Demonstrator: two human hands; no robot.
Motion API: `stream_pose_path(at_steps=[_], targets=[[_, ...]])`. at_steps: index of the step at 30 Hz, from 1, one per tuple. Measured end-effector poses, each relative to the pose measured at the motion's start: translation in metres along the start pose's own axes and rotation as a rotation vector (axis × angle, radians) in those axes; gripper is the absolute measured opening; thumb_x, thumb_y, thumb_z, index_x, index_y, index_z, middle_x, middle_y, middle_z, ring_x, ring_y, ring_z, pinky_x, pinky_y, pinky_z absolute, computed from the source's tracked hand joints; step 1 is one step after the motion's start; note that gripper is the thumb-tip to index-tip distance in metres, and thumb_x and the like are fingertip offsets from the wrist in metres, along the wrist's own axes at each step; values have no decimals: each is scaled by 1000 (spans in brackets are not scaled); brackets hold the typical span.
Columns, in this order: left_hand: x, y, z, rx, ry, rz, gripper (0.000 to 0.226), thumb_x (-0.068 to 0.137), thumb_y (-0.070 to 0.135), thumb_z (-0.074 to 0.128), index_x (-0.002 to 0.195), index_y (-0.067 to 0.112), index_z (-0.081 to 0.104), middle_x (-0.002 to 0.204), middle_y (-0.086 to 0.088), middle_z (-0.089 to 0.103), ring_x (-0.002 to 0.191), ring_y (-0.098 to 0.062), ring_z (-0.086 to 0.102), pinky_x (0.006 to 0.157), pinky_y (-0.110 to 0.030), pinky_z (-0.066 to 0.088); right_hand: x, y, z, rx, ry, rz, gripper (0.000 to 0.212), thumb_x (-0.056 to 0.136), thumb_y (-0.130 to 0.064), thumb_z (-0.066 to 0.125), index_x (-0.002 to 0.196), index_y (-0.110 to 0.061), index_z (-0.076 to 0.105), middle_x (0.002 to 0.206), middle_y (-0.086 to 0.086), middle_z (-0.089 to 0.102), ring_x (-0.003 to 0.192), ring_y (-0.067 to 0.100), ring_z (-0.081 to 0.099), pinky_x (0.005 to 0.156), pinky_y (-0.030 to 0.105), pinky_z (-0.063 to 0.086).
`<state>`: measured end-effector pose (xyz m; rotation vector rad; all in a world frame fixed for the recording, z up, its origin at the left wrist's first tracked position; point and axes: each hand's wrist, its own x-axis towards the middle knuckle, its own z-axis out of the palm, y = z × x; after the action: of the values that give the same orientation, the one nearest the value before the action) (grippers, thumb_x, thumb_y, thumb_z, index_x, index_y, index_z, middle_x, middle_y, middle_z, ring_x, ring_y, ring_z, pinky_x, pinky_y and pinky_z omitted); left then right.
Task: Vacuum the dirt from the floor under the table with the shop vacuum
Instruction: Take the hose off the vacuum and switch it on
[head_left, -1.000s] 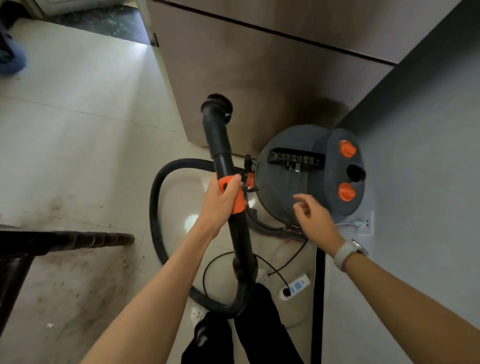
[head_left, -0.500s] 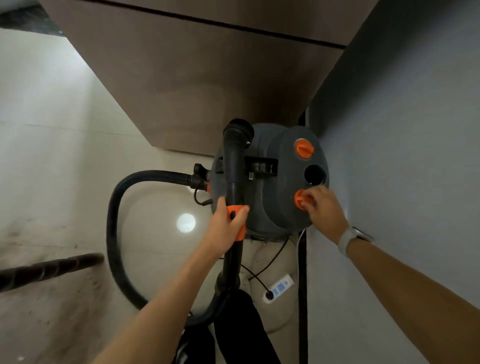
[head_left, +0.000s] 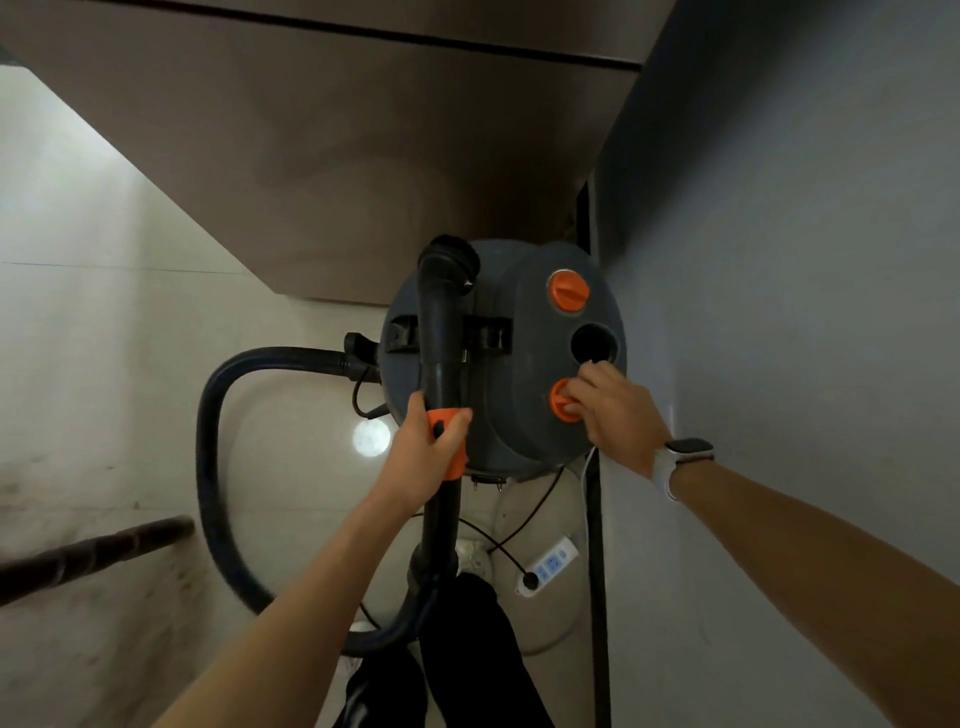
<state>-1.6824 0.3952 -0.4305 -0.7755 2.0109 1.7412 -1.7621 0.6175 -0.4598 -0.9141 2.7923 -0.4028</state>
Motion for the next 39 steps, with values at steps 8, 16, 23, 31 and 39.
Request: stream_pose_path(at_steps=[8, 16, 23, 31, 39], targets=[[2, 0, 14, 12, -7, -1, 20, 95, 27, 52, 107, 20, 38, 83, -4, 52, 71, -14, 56, 61, -20, 51, -1, -11, 12, 334, 123, 378, 18, 83, -16, 61, 82, 2, 63, 86, 16, 58, 82, 32, 56, 69, 33, 40], [6, 3, 17, -5, -4, 18, 15, 95, 26, 53, 101, 22, 40, 84, -4, 55, 76, -20, 60, 66, -28, 53, 26, 11, -12, 439, 182, 431, 29, 89, -18, 63, 116, -6, 61, 106, 11, 58, 93, 18, 51, 81, 28, 40], [7, 3, 11, -11, 4, -2, 23, 95, 25, 53, 113, 19, 40, 86, -5, 55, 76, -17, 59, 65, -22, 52, 94, 26, -13, 291, 151, 449, 30, 92, -18, 58, 119, -4, 59, 122, 17, 53, 115, 32, 45, 96, 36, 36], [10, 2, 10, -12, 23, 2, 21, 95, 24, 53, 111, 18, 41, 84, -3, 55, 71, -12, 58, 58, -14, 50, 112, 26, -4, 279, 200, 501, 22, 94, -15, 54, 106, 1, 62, 116, 20, 52, 108, 32, 48, 90, 32, 38], [9, 3, 10, -34, 40, 2, 18, 95, 24, 53, 108, 22, 40, 83, -2, 56, 72, -15, 59, 62, -20, 51, 115, 25, 0, 273, 201, 571, 24, 96, -20, 52, 109, -2, 60, 117, 19, 52, 110, 31, 49, 85, 30, 39]])
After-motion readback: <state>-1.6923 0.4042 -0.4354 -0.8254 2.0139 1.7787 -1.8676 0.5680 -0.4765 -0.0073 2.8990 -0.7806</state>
